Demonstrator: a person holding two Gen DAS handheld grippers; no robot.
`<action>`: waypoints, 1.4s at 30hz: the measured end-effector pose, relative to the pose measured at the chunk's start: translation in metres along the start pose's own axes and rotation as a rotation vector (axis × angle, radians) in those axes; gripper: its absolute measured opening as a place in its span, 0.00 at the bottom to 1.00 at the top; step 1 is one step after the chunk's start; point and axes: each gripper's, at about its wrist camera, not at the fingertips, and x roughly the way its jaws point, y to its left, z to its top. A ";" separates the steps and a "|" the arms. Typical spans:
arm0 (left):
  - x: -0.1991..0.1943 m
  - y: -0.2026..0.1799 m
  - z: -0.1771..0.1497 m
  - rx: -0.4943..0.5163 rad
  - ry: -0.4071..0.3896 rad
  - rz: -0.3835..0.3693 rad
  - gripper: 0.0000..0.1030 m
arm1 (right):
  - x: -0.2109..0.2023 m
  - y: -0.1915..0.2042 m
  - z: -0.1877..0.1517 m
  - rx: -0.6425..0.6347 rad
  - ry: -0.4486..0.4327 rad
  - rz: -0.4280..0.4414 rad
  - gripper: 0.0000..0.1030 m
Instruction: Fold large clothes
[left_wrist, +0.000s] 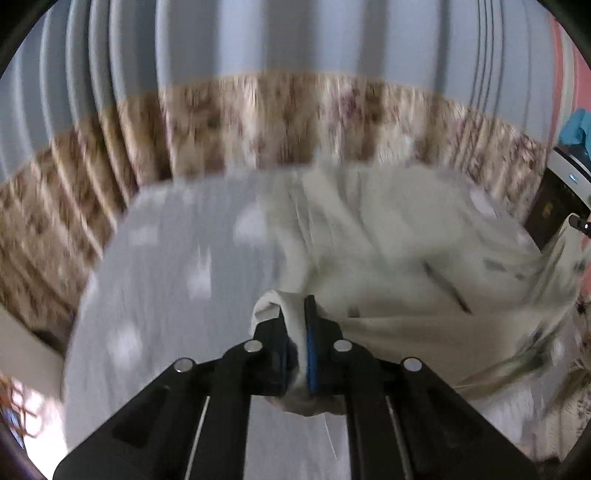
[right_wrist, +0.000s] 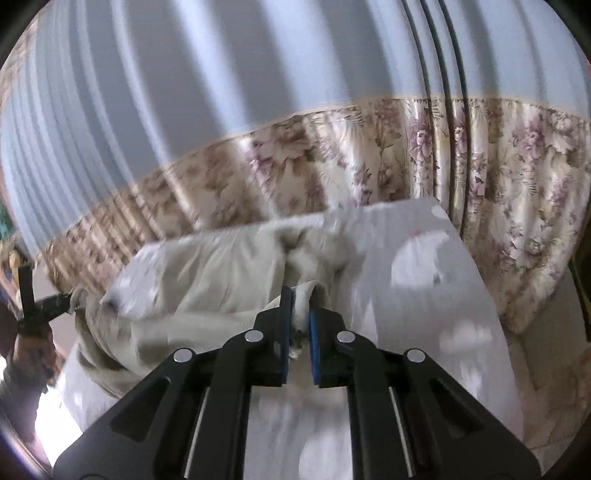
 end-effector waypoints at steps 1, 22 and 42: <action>0.011 0.007 0.020 -0.008 -0.012 0.010 0.08 | 0.019 -0.005 0.018 0.030 0.011 0.015 0.09; 0.284 0.073 0.155 -0.196 0.347 0.037 0.23 | 0.199 -0.111 0.103 0.247 0.122 -0.106 0.84; 0.181 -0.014 0.164 0.091 0.146 0.048 0.96 | 0.199 0.052 0.017 -0.124 0.258 0.060 0.87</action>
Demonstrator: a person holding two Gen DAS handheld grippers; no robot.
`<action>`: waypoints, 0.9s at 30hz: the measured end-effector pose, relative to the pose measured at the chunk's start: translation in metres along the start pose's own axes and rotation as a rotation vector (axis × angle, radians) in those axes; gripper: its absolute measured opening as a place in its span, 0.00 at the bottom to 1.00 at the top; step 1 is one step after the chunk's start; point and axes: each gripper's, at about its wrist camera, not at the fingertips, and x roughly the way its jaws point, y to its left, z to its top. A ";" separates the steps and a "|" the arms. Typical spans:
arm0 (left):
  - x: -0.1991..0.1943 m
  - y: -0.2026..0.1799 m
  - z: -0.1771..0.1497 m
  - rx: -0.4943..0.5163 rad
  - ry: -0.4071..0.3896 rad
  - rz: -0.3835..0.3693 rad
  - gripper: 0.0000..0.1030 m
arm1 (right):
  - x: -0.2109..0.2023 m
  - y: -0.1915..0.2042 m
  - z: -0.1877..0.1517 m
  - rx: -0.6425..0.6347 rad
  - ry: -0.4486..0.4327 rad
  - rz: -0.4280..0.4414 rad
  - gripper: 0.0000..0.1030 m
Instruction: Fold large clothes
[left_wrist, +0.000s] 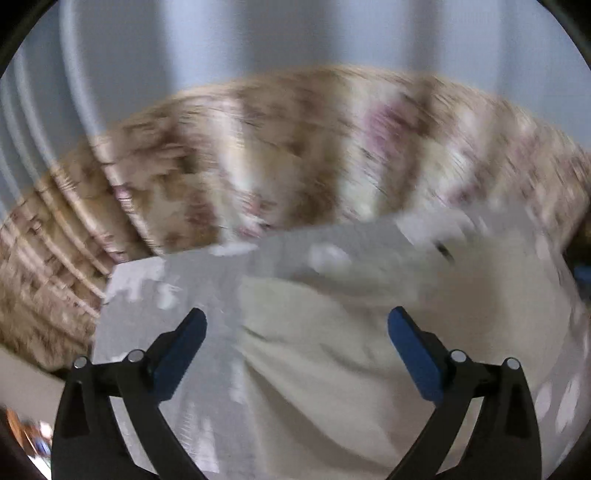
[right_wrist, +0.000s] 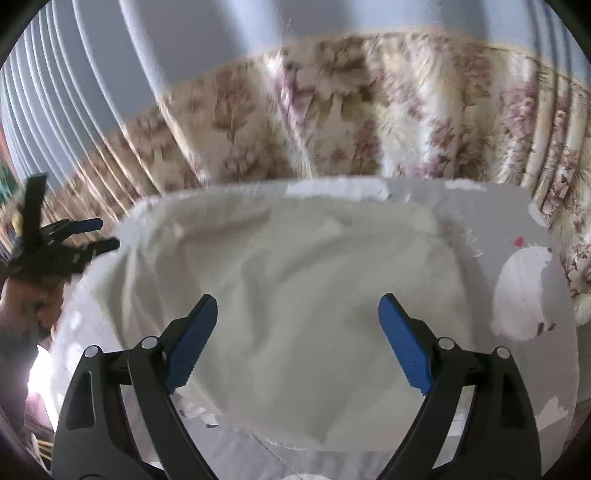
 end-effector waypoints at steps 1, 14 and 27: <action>0.004 -0.009 -0.008 0.019 0.013 -0.008 0.96 | 0.014 0.003 -0.001 0.006 0.025 0.014 0.87; 0.136 -0.040 0.003 -0.176 0.179 0.150 0.99 | 0.119 -0.014 0.034 -0.045 0.163 -0.285 0.83; 0.055 -0.015 -0.028 -0.165 0.019 0.084 0.98 | -0.007 0.046 -0.020 -0.113 -0.115 -0.165 0.91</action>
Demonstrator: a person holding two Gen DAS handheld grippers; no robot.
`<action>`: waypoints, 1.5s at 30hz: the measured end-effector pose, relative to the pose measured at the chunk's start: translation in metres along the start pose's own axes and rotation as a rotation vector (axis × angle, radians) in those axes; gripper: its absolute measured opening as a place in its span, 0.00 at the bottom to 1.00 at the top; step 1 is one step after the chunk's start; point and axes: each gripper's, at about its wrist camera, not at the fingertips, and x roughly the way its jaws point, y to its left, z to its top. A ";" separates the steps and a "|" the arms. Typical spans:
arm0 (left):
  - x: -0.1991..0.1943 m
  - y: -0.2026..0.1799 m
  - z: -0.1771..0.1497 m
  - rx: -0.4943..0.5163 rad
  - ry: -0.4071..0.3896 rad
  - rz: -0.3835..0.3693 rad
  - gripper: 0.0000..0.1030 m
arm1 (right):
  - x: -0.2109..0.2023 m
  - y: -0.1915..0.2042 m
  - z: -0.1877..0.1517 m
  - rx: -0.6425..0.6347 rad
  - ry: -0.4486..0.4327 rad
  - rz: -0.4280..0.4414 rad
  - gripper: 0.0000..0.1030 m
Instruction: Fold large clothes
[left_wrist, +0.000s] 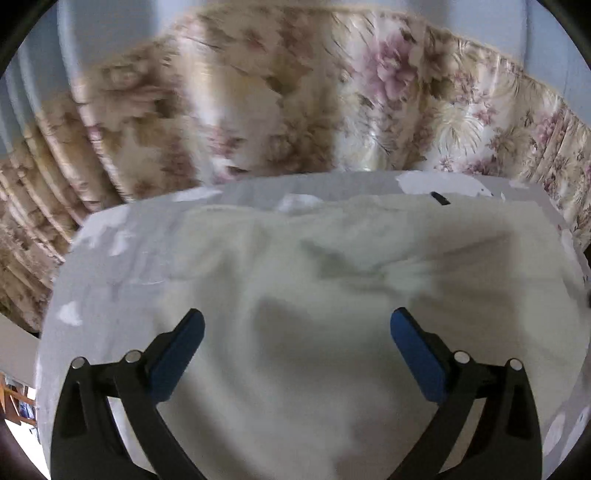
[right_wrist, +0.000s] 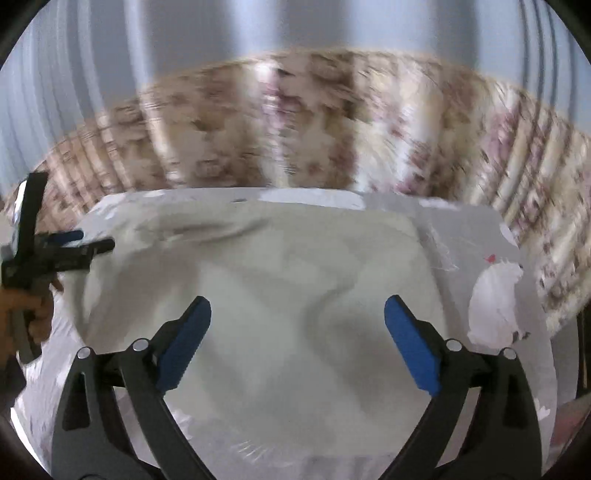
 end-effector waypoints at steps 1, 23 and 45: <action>-0.008 0.014 -0.006 -0.026 -0.018 0.019 0.98 | 0.000 0.009 0.000 -0.016 -0.006 -0.004 0.91; 0.026 0.062 -0.062 -0.165 0.145 -0.327 0.92 | 0.075 0.077 -0.016 -0.022 0.057 -0.032 0.83; -0.067 -0.094 0.038 -0.034 -0.065 -0.876 0.23 | 0.089 -0.037 -0.047 0.487 0.092 0.210 0.01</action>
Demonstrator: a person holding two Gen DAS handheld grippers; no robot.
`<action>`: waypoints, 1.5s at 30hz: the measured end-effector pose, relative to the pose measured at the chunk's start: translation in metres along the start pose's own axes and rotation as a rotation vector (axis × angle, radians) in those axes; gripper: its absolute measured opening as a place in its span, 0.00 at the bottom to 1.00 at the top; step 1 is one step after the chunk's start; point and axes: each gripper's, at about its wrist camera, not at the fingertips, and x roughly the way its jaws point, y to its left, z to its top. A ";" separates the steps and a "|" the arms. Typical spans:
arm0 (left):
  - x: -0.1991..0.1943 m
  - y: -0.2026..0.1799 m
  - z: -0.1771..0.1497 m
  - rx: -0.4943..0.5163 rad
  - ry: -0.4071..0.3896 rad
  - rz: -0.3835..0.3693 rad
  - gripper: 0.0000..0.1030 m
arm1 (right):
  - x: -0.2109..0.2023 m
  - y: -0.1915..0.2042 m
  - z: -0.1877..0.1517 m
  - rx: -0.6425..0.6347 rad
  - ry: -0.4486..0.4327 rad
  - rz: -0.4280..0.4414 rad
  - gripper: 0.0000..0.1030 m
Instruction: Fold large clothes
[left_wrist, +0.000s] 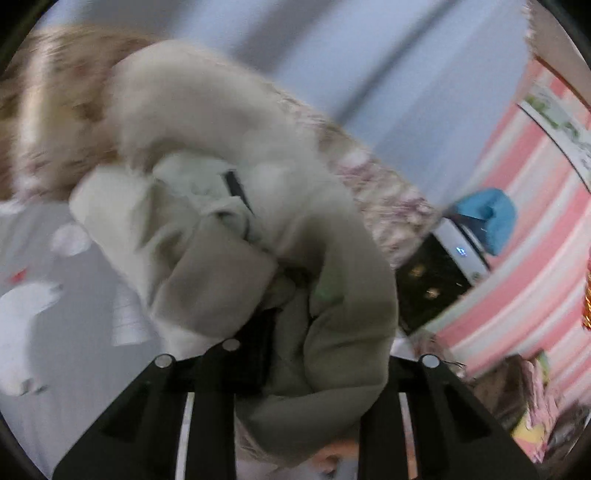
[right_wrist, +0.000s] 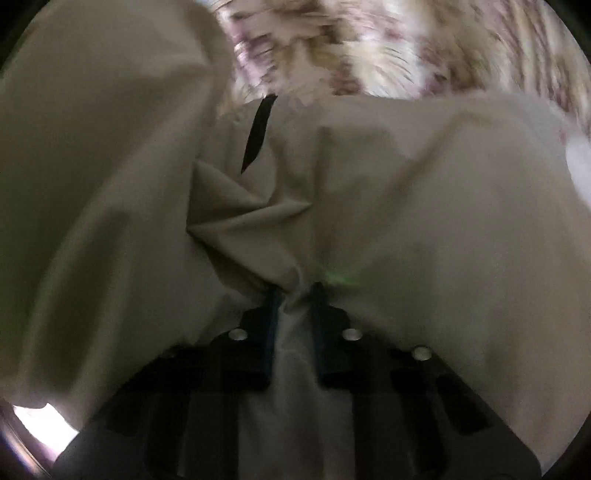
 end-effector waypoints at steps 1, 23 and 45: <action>0.015 -0.011 0.002 0.017 0.010 -0.011 0.23 | -0.010 -0.007 0.002 0.022 -0.014 0.009 0.01; 0.124 -0.067 -0.068 0.095 0.118 0.015 0.52 | -0.111 -0.005 0.106 -0.259 0.011 -0.049 0.75; 0.135 -0.027 -0.054 0.217 0.026 0.704 0.87 | -0.023 -0.098 0.069 -0.338 0.096 -0.475 0.05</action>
